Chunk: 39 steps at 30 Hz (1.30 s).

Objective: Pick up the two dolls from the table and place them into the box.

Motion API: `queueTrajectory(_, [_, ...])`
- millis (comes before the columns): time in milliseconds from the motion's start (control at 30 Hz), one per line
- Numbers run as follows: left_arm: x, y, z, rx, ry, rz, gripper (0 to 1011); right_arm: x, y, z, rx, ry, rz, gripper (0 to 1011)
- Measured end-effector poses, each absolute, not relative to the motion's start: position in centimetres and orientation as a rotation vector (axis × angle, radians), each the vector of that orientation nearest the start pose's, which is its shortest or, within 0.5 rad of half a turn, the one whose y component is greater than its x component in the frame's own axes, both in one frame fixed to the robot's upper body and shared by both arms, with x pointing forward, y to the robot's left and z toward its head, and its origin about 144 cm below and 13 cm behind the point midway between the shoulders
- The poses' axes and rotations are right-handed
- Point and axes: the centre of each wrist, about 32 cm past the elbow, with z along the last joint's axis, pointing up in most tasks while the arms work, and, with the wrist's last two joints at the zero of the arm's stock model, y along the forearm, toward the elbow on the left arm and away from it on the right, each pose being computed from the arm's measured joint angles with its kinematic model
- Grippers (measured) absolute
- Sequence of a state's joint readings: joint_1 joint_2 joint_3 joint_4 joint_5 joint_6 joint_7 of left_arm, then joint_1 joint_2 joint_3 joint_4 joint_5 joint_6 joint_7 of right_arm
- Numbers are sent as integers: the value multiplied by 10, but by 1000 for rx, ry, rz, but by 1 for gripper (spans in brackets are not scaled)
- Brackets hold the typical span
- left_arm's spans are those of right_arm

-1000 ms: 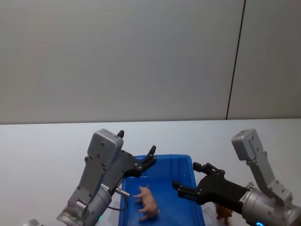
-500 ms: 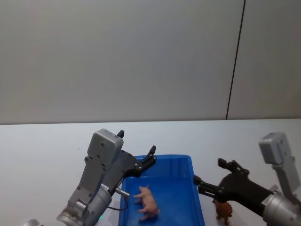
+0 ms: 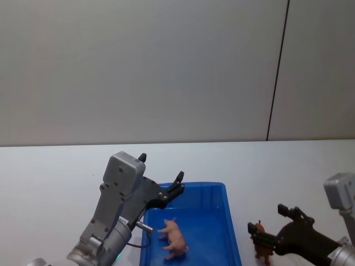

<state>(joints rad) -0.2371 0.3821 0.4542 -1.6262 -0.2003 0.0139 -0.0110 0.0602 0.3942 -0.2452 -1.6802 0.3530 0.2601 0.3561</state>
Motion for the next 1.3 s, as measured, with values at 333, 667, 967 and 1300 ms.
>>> queueTrajectory(333, [492, 198, 1204, 61, -268, 1124, 1001, 461, -260, 1170, -222, 155, -959, 1001])
queueTrajectory(667, [492, 198, 1204, 61, -268, 1124, 1001, 464, -257, 1158, -257, 182, -968, 977])
queueTrajectory(967, [492, 198, 1204, 61, -268, 1124, 1001, 470, -254, 1152, -272, 201, -975, 756])
queueTrajectory(1300, [492, 198, 1204, 61, -268, 1124, 1001, 474, -252, 1151, -277, 212, -974, 451])
